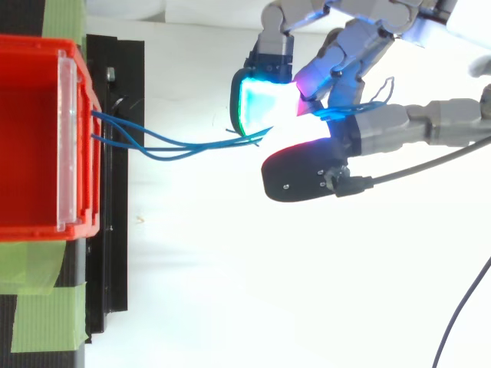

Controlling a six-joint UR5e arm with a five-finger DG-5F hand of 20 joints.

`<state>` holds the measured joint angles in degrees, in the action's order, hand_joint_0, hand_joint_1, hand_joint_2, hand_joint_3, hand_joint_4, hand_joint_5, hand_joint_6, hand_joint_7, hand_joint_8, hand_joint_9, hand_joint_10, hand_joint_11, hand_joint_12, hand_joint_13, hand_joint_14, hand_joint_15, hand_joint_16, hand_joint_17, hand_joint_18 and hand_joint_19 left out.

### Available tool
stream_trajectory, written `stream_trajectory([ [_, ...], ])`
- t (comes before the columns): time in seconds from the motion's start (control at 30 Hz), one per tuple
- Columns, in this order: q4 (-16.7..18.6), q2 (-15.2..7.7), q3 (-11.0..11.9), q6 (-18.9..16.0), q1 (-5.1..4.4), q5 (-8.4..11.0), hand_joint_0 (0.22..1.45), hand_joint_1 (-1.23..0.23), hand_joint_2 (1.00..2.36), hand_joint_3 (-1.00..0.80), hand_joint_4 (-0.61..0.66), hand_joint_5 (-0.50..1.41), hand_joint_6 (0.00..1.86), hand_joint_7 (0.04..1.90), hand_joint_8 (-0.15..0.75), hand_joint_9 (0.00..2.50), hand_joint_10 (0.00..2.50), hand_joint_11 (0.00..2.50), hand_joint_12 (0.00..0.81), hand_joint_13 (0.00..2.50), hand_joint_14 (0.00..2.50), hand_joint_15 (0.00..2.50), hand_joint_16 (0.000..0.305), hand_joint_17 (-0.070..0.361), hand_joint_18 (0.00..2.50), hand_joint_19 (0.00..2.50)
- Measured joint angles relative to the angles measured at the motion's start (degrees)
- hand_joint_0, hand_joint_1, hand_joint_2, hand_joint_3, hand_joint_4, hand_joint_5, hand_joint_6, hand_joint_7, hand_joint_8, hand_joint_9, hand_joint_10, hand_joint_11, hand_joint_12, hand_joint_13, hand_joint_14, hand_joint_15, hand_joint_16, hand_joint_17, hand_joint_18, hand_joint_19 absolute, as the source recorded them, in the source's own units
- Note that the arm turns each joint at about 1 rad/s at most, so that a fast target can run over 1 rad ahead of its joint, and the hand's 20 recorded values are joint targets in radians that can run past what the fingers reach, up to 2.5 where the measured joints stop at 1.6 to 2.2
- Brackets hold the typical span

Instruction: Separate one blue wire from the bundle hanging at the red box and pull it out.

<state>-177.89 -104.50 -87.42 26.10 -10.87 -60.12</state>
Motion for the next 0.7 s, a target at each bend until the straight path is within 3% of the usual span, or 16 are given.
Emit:
stream_trajectory([
  [0.13, 0.0, -0.01, 0.0, -0.06, -0.02, 0.0, 0.63, -0.81, 1.02, -0.3, 0.24, -0.24, 0.9, 1.15, 0.323, 1.01, 0.06, 1.75, 0.331, 1.24, 0.46, 1.56, 0.06, 0.136, 0.74, 0.79],
  [0.47, 0.0, -0.01, -0.01, -0.17, -0.11, 0.0, 0.68, -0.95, 1.01, -0.39, 0.24, -0.26, 0.89, 1.16, 0.319, 0.92, 0.14, 1.74, 0.337, 1.21, 0.41, 1.59, 0.061, 0.138, 0.73, 0.76],
  [0.7, 0.01, 0.0, -0.01, -0.17, -0.13, 0.0, 0.62, -0.87, 1.01, -0.43, 0.24, -0.25, 0.89, 1.15, 0.328, 0.95, 0.13, 1.74, 0.341, 1.22, 0.43, 1.58, 0.061, 0.137, 0.73, 0.79],
])
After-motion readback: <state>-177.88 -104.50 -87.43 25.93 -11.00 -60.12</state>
